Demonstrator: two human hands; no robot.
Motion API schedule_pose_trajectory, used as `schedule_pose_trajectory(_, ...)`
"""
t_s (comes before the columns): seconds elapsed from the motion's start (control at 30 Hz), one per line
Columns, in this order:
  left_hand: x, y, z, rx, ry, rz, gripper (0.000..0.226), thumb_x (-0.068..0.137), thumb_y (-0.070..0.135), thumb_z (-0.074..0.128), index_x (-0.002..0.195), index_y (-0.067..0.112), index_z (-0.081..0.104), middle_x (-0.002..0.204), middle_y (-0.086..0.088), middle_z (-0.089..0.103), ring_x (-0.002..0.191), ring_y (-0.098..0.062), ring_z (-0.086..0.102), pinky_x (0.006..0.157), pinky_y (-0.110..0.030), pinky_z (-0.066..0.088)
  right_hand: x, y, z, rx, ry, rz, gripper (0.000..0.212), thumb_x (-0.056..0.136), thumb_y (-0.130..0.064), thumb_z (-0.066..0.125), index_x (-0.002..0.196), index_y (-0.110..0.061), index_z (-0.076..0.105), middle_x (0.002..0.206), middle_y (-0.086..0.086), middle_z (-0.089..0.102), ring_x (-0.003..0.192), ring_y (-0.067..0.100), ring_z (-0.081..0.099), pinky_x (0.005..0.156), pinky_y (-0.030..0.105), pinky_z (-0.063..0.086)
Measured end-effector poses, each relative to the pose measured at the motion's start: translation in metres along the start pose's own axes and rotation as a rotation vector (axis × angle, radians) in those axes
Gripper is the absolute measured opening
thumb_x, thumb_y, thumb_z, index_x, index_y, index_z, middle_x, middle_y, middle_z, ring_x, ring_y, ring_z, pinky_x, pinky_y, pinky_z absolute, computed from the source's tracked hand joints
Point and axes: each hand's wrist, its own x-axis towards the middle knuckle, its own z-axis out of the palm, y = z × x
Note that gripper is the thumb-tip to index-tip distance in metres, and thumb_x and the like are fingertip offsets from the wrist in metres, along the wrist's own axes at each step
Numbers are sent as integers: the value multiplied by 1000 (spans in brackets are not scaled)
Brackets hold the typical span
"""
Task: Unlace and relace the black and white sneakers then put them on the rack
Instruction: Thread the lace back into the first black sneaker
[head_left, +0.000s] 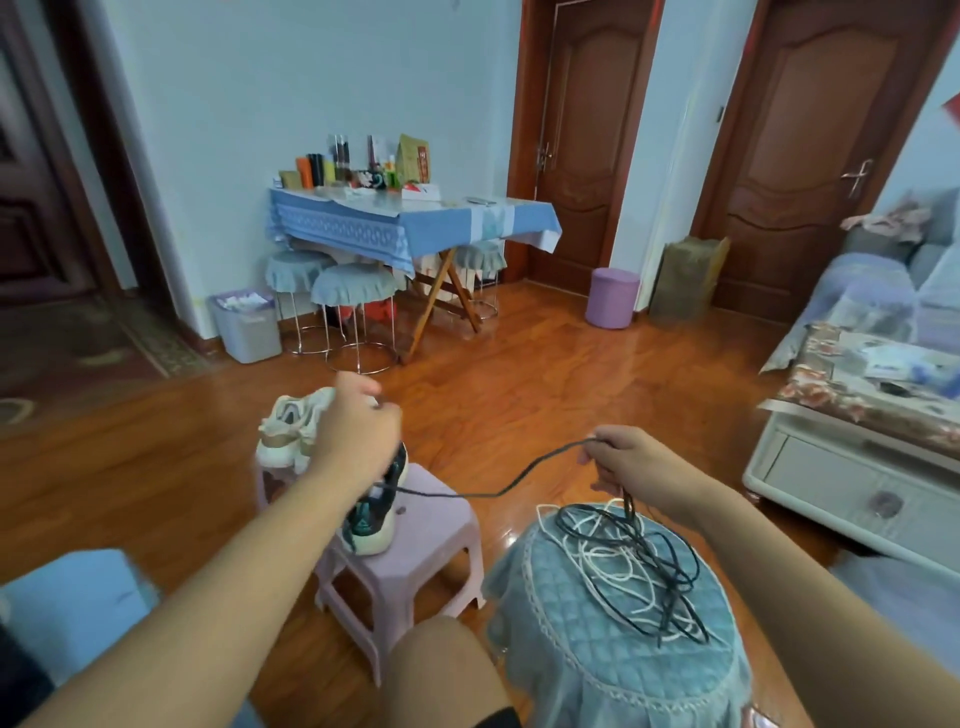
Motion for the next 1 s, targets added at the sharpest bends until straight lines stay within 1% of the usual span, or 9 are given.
schedule_pose_trajectory(0.1, -26, 37, 14, -27, -458, 233, 51, 96, 36, 65, 140, 36, 41, 109, 2, 66, 91, -16, 67, 76, -28, 53, -6, -66, 22, -249, -96, -187, 26, 103, -16, 47, 83, -13, 64, 61, -7, 48, 53, 4, 45, 63, 24, 47)
schedule_pose_trajectory(0.17, -24, 50, 21, 61, -590, 333, 48, 95, 45, 66, 140, 35, 52, 124, 6, 66, 105, -12, 65, 94, -36, 54, -8, -102, 30, -348, -135, -300, 30, 101, -10, 48, 75, -22, 60, 65, -10, 50, 53, -1, 41, 58, 19, 37)
schedule_pose_trajectory(0.27, -14, 49, -1, 171, -634, 351, 20, 100, 42, 61, 101, 25, 73, 76, 14, 64, 71, -6, 58, 66, -28, 48, -6, -129, 35, -291, -193, -301, 28, 102, -17, 50, 77, -16, 62, 64, -2, 46, 56, 10, 39, 54, 27, 33)
schedule_pose_trajectory(0.37, -4, 39, -49, 50, -611, 216, 30, 105, 31, 53, 83, 16, 67, 50, 10, 37, 44, -12, 33, 47, -26, 28, 0, -141, 50, -157, -301, -306, 27, 103, -27, 54, 80, -17, 65, 61, -2, 40, 54, 14, 32, 47, 27, 28)
schedule_pose_trajectory(0.5, 16, 10, -143, -434, -107, -103, 29, 102, 16, 49, 73, 13, 51, 46, 7, 22, 37, -11, 19, 47, -24, 21, 13, -152, 102, 126, -470, -313, 27, 105, -29, 53, 91, -12, 69, 65, 2, 31, 55, 14, 25, 49, 26, 19)
schedule_pose_trajectory(0.67, 3, -48, -260, -438, 389, -231, 32, 102, 21, 49, 71, 14, 48, 38, 5, 28, 29, -13, 25, 48, -27, 23, 12, -181, 211, 328, -621, -325, 21, 102, -20, 56, 87, -10, 66, 73, 5, 51, 56, 8, 41, 48, 19, 27)
schedule_pose_trajectory(0.77, -27, -76, -324, -482, 609, -252, 29, 100, 18, 49, 71, 16, 50, 59, 1, 23, 38, -16, 28, 44, -24, 24, 8, -205, 275, 389, -726, -299, 22, 102, -22, 57, 85, -12, 67, 77, 11, 44, 57, 10, 37, 48, 22, 25)
schedule_pose_trajectory(0.9, -76, -105, -411, -633, 936, -287, 30, 100, 16, 44, 71, 18, 51, 46, 4, 39, 35, -14, 33, 42, -19, 24, -6, -234, 328, 222, -834, -382, 17, 100, -25, 61, 88, -14, 64, 62, -4, 39, 50, 8, 33, 43, 20, 24)
schedule_pose_trajectory(1.0, -115, -127, -470, -637, 1192, -357, 28, 102, 19, 41, 75, 23, 45, 64, 3, 44, 44, -13, 40, 42, -21, 34, -11, -242, 343, -68, -840, -539, 21, 101, -29, 60, 88, -15, 68, 63, -6, 48, 52, 10, 38, 46, 18, 31)
